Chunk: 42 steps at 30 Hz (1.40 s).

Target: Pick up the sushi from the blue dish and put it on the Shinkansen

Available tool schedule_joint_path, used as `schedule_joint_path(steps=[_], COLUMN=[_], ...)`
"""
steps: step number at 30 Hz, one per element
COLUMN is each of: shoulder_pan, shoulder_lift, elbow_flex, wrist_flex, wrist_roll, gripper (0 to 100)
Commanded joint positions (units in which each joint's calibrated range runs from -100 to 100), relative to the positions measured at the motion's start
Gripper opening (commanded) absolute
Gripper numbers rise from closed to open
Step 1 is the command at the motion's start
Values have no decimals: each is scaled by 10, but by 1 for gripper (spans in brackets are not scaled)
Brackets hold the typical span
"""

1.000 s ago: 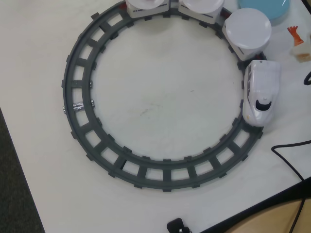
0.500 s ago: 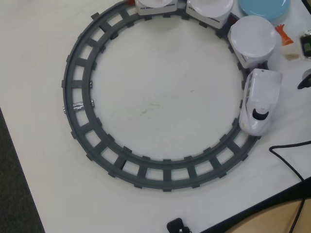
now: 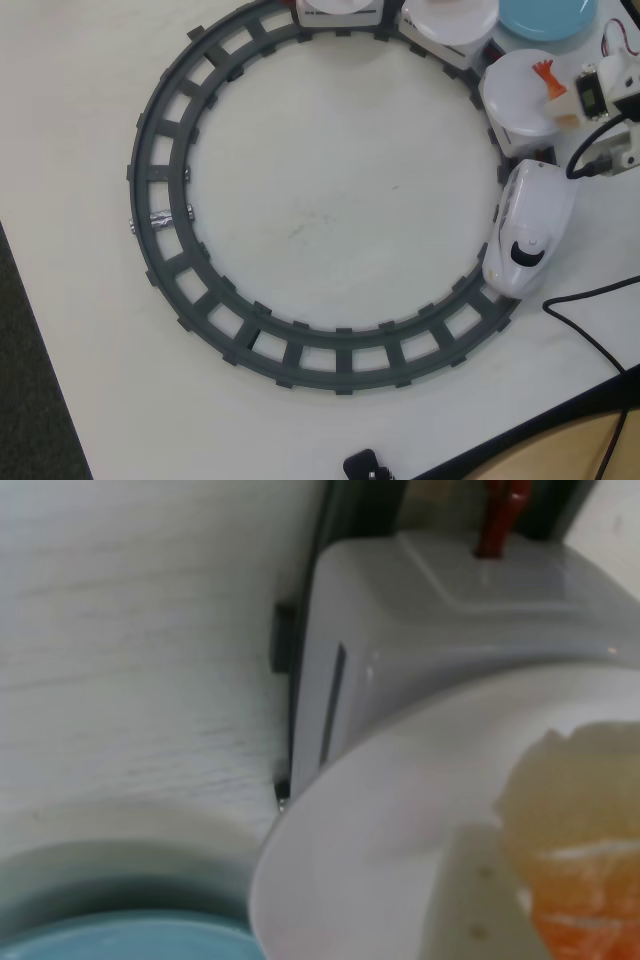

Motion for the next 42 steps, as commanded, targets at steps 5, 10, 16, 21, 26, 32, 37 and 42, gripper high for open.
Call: schedule_joint_path(steps=[5, 10, 16, 21, 26, 32, 37, 42], shoulder_pan=[-6, -7, -23, -40, -31, 60, 193, 279], shoulder_lift=[60, 63, 63, 61, 20, -148, -279, -395], elbow_flex=[-62, -60, -54, -54, -66, -72, 31, 272], wrist_flex=[-6, -14, 13, 56, 74, 79, 63, -57], wrist_roll=[-3, -3, -3, -3, -30, -110, -195, -216], gripper=[3, 3, 13, 27, 28, 28, 28, 28])
